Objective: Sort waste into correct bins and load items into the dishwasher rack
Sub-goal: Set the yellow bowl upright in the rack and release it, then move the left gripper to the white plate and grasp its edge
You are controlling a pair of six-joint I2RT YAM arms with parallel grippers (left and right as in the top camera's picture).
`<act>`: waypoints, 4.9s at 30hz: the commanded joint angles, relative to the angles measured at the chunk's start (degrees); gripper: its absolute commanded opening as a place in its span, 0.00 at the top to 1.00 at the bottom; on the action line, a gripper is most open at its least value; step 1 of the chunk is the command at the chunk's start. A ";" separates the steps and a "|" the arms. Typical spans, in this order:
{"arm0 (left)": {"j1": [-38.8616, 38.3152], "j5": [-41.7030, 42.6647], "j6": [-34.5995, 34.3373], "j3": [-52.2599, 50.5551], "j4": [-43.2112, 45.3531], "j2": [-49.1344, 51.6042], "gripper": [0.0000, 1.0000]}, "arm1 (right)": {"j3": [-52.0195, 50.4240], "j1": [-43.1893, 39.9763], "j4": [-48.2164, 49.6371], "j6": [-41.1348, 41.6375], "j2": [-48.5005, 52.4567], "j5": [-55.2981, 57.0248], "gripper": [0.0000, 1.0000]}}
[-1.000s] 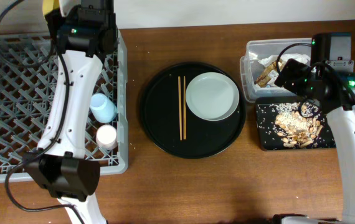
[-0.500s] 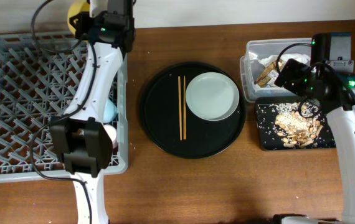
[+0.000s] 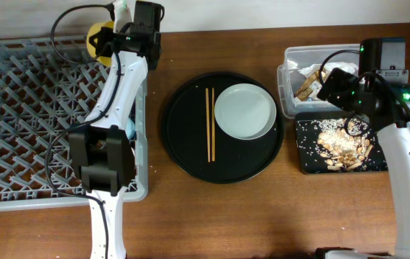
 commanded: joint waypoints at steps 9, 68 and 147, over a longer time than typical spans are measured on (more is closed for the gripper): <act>1.95 -3.17 -4.35 0.22 -4.50 0.76 0.99 | 0.48 -0.22 -0.02 0.66 0.26 1.33 0.01; -10.99 17.64 -0.17 0.24 -8.02 3.19 0.01 | 0.48 -0.22 -0.02 0.66 0.26 1.33 0.01; -17.14 72.67 -8.22 -0.02 -8.09 12.13 0.91 | 0.48 -0.22 -0.02 0.66 0.26 1.33 0.01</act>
